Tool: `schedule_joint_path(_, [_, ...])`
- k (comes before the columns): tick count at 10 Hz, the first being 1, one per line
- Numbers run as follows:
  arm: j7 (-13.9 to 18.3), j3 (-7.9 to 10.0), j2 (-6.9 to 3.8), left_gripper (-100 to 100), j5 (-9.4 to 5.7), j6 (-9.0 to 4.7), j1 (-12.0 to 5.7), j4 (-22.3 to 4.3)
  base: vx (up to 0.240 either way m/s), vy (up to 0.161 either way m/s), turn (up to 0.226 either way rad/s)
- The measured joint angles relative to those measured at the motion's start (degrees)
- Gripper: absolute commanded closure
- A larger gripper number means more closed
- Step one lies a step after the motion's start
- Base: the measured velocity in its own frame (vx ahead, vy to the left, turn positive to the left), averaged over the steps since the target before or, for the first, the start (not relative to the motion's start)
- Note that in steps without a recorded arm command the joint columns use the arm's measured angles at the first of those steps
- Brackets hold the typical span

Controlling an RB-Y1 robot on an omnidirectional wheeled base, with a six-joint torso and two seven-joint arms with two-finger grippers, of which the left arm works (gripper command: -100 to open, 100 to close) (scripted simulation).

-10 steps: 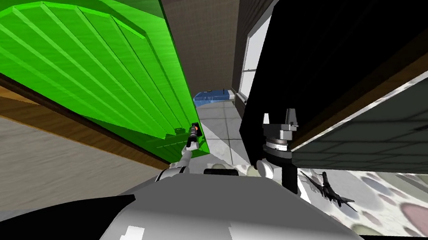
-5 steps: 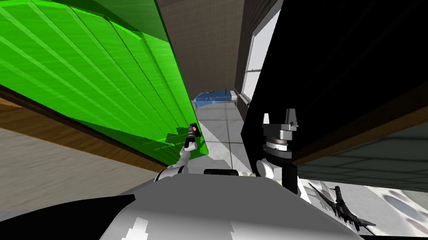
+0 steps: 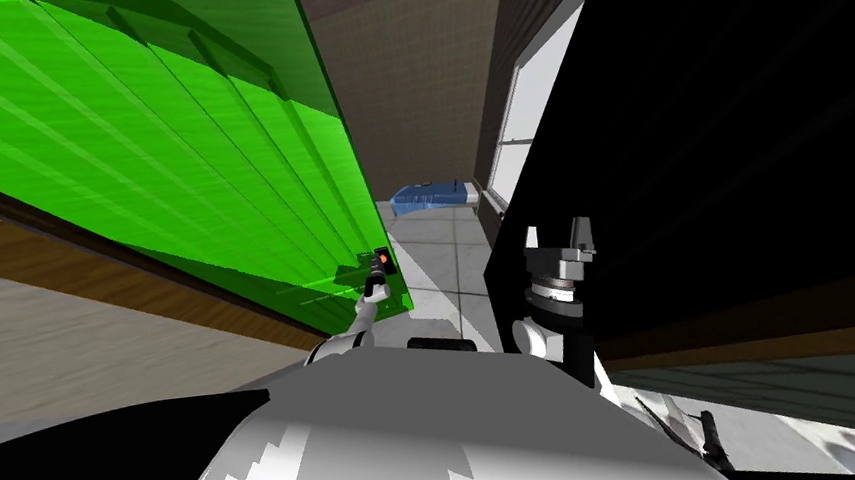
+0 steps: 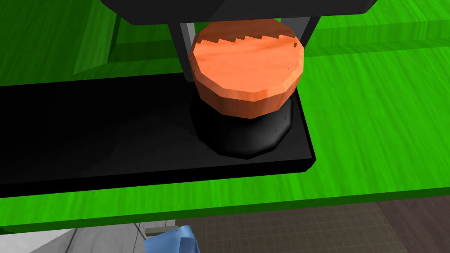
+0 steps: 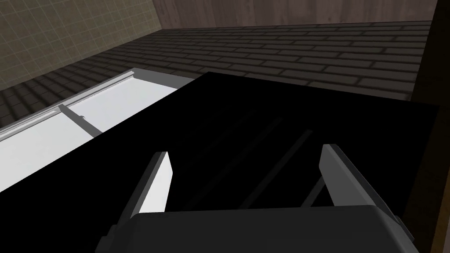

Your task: Push the door open

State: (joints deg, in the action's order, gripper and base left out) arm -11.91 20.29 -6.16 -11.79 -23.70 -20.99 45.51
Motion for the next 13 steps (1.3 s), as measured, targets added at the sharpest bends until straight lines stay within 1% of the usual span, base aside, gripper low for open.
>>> schedule_joint_path(1, [-0.1,0.53,-0.2,100,-0.17,-0.13,0.01,-0.1,0.209,-0.086,0.069])
schedule_joint_path(2, [-0.2,1.19,-0.37,100,-0.37,0.02,0.03,0.0,0.217,-0.071,0.079])
schedule_joint_path(4, [-0.4,2.41,-0.78,100,-0.71,-0.51,-0.23,-0.9,0.196,-0.087,0.068])
schedule_joint_path(5, [-0.5,3.01,-0.93,100,-0.87,-0.54,-0.14,-0.7,0.081,-0.036,0.06])
schedule_joint_path(6, [-0.5,3.25,-1.15,100,-0.95,-0.59,-0.14,-0.6,0.116,-0.005,0.047])
schedule_joint_path(9, [-1.1,4.66,-1.27,100,-1.37,-0.12,0.66,-0.2,0.181,-0.052,0.054])
schedule_joint_path(10, [-0.9,5.05,-1.9,100,-1.58,-0.78,0.23,-1.5,0.189,-0.058,0.061])
schedule_joint_path(11, [-1.3,5.86,-1.92,100,-1.77,-0.94,0.18,-1.5,0.183,-0.036,0.051])
schedule_joint_path(13, [-1.8,6.96,-2.03,100,-2.11,-0.8,0.36,-1.0,0.183,-0.017,0.036])
